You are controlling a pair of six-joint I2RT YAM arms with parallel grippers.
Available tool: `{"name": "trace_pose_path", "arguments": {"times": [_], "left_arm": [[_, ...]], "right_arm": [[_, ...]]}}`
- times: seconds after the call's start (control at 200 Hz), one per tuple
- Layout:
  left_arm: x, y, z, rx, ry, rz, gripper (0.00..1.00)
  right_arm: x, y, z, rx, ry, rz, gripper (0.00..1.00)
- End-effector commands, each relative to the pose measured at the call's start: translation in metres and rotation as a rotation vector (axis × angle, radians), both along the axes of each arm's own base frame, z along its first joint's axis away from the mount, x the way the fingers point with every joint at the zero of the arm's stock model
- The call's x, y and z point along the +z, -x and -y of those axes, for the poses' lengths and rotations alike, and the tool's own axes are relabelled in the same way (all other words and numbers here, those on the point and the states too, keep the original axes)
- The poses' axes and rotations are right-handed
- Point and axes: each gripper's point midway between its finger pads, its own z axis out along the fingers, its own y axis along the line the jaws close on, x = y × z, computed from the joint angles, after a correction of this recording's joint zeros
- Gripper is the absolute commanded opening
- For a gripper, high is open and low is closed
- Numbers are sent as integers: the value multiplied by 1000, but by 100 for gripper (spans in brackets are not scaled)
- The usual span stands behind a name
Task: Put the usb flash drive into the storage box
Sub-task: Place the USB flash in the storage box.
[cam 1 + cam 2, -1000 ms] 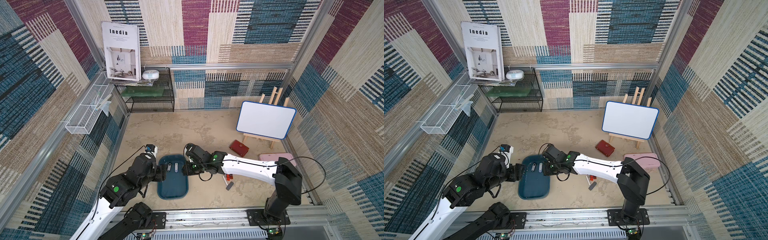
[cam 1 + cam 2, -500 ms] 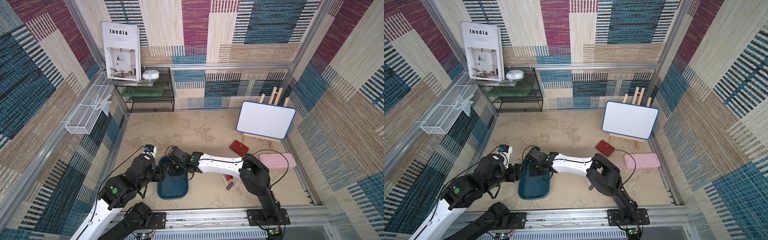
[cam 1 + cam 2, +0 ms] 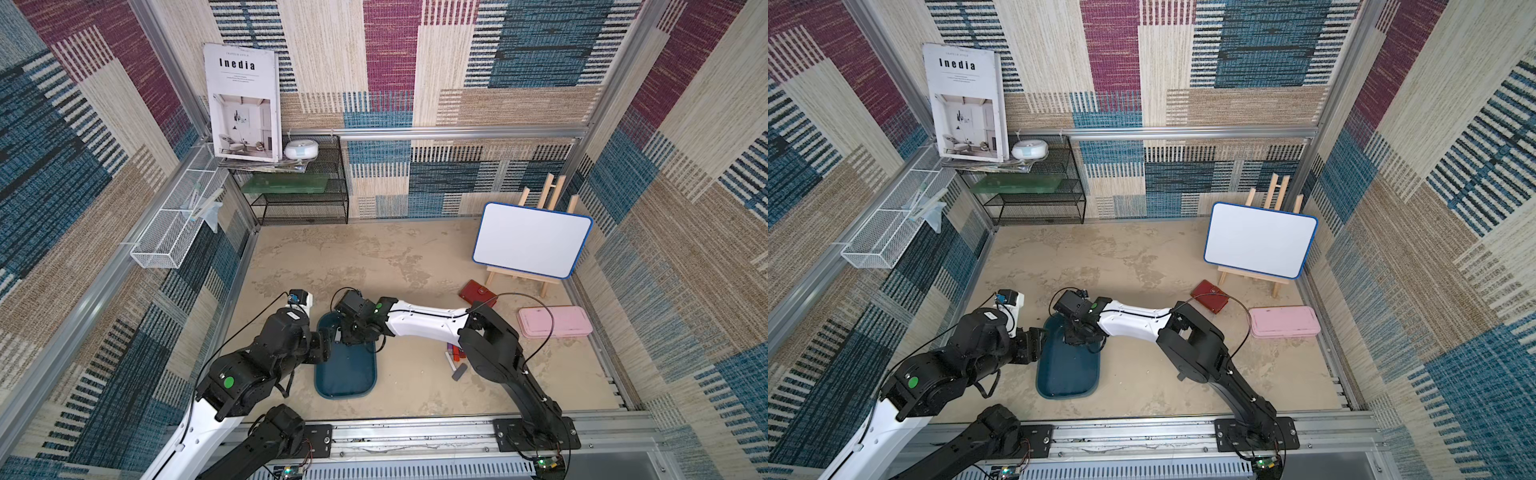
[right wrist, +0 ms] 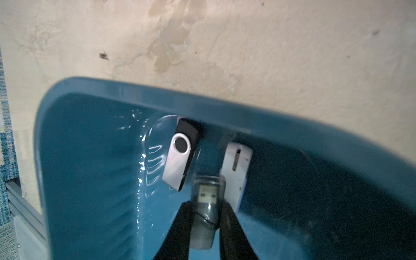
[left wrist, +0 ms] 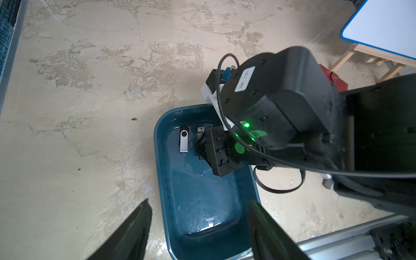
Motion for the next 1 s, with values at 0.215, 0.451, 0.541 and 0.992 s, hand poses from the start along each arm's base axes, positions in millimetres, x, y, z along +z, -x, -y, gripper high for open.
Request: {"name": "trace_pose_path", "arguments": {"times": [0.215, 0.451, 0.541, 0.992], "left_arm": [[0, 0, -3, 11, -9, 3, 72], [0, 0, -3, 12, -9, 3, 72], [0, 0, -3, 12, -9, 3, 72], [0, 0, -2, 10, -8, 2, 72]], "right_arm": [[-1, -2, -5, 16, -2, 1, 22], [-5, -6, -7, 12, 7, 0, 24], [-7, -9, -7, 10, 10, 2, 24], [-18, -12, 2, -2, 40, -14, 37]]}}
